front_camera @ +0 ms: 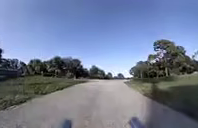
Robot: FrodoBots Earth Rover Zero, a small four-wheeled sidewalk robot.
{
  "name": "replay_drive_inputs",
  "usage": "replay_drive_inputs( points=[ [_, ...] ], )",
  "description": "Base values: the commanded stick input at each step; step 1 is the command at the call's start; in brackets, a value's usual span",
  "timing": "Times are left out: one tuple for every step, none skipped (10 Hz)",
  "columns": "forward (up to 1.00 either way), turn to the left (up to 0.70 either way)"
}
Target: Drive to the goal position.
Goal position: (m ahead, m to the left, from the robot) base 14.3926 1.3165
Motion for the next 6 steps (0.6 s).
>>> replay_drive_inputs(
  points=[
    [0.85,0.0],
    [0.85,0.0],
    [0.85,0.0],
    [0.85,0.0],
    [0.85,0.0],
    [0.85,0.0]
  ],
)
